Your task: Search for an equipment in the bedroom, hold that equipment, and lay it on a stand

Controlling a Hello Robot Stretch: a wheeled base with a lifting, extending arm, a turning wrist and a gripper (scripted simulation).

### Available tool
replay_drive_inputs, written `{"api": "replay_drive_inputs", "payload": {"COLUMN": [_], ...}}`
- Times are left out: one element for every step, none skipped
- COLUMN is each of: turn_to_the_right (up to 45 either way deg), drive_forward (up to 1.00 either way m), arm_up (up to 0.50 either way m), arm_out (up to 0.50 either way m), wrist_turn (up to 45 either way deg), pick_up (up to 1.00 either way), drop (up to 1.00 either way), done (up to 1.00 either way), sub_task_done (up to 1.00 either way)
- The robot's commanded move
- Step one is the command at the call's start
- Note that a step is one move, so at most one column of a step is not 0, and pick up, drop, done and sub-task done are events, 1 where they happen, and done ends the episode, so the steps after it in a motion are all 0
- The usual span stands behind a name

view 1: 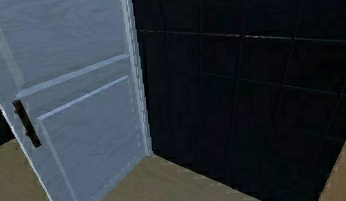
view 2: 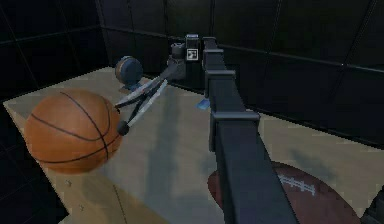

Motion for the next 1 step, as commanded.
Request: {"api": "replay_drive_inputs", "payload": {"turn_to_the_right": [0.0], "drive_forward": [0.00], "arm_up": [0.00], "arm_out": [0.00], "wrist_turn": [-6.0], "pick_up": [0.00], "drop": [0.00], "done": [0.00], "sub_task_done": [0.00]}}
